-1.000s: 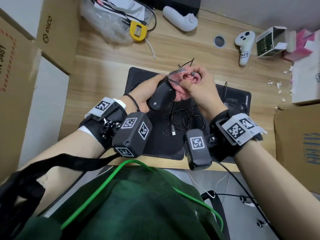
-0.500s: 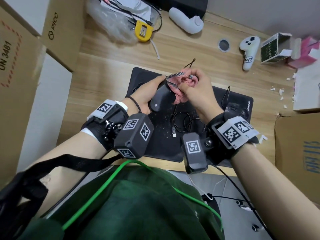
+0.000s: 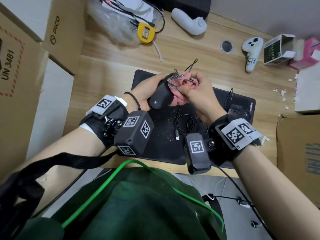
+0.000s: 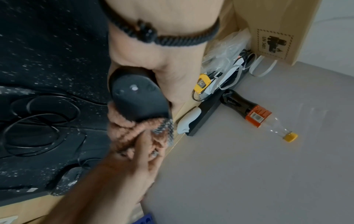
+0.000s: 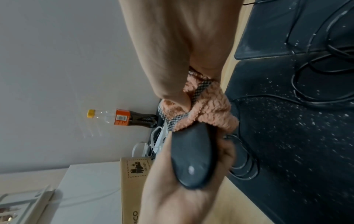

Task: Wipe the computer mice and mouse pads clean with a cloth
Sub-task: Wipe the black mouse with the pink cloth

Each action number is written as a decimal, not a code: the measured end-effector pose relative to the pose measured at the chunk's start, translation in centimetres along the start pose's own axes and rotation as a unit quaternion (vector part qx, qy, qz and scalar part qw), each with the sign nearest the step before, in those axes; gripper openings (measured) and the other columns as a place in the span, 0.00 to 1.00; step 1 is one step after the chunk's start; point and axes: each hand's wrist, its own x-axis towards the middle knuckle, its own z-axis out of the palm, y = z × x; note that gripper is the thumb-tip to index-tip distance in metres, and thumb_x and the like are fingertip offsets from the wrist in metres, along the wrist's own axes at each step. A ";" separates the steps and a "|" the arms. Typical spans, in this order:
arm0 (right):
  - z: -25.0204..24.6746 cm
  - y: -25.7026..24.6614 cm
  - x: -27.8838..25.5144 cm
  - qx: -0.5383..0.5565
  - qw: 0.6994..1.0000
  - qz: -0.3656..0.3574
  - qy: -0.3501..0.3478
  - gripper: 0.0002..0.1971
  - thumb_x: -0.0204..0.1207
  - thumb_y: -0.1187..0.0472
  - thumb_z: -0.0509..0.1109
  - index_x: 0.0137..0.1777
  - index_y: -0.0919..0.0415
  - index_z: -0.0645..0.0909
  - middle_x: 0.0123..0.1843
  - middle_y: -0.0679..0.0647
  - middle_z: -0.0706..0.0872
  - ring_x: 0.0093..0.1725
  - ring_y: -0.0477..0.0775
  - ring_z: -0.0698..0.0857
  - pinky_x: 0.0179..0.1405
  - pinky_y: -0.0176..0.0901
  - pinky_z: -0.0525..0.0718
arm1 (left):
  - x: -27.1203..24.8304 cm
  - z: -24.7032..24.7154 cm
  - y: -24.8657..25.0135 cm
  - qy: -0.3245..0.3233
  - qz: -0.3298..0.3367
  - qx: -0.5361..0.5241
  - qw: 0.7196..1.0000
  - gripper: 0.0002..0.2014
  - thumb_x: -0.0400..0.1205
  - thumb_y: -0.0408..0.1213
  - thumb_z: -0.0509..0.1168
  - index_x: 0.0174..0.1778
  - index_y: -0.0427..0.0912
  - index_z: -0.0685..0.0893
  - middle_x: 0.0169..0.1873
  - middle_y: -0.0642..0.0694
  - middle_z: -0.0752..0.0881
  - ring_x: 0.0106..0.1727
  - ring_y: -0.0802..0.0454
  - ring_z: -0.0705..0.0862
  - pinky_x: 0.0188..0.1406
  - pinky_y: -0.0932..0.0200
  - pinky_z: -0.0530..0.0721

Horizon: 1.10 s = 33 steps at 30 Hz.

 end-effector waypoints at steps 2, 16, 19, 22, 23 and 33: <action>0.8 0.6 -0.4 0.009 1.000 0.003 -0.018 0.14 0.74 0.76 0.70 0.44 0.55 0.75 0.58 0.60 0.86 0.53 0.55 0.89 0.50 0.50 0.89 | 0.3 0.0 0.7 0.013 0.010 -0.012 1.000 0.12 0.84 0.45 0.62 0.42 0.42 0.84 0.37 0.42 0.87 0.36 0.47 0.86 0.35 0.60 0.85; -0.6 1.2 -1.4 0.007 1.000 -0.018 0.017 0.14 0.72 0.71 0.72 0.44 0.50 0.76 0.57 0.60 0.87 0.55 0.60 0.89 0.56 0.57 0.88 | 0.5 -0.1 -1.2 0.006 -0.017 0.042 0.999 0.14 0.86 0.46 0.59 0.42 0.43 0.84 0.28 0.47 0.89 0.24 0.53 0.87 0.21 0.66 0.82; -0.8 2.0 -1.9 -0.031 1.000 0.002 -0.001 0.13 0.72 0.69 0.71 0.42 0.48 0.76 0.55 0.57 0.88 0.52 0.59 0.90 0.49 0.58 0.90 | 0.8 0.4 -1.6 0.018 -0.028 0.004 0.999 0.16 0.88 0.47 0.55 0.53 0.40 0.83 0.43 0.41 0.88 0.36 0.48 0.87 0.37 0.59 0.88; -2.1 1.6 -2.5 -0.061 0.993 0.023 -0.096 0.10 0.75 0.74 0.71 0.49 0.58 0.78 0.49 0.52 0.88 0.41 0.45 0.90 0.39 0.39 0.88 | 1.1 0.3 -1.6 0.036 -0.032 -0.051 0.998 0.22 0.86 0.49 0.55 0.65 0.37 0.82 0.60 0.38 0.85 0.58 0.41 0.84 0.68 0.47 0.79; -2.7 1.4 -2.3 -0.062 0.993 0.026 -0.095 0.10 0.76 0.73 0.71 0.52 0.60 0.78 0.49 0.52 0.88 0.40 0.44 0.90 0.39 0.38 0.88 | 1.0 0.3 -1.7 0.037 -0.032 -0.066 0.997 0.23 0.86 0.50 0.56 0.69 0.37 0.80 0.64 0.39 0.84 0.62 0.41 0.83 0.69 0.47 0.78; 0.1 -1.1 -0.3 -0.218 0.967 -0.118 -0.053 0.20 0.80 0.67 0.64 0.72 0.60 0.77 0.72 0.54 0.80 0.71 0.49 0.78 0.74 0.36 0.70 | 0.7 2.5 -2.0 -0.012 -0.015 -0.194 0.981 0.23 0.87 0.56 0.48 0.56 0.45 0.82 0.48 0.43 0.87 0.43 0.49 0.87 0.36 0.55 0.89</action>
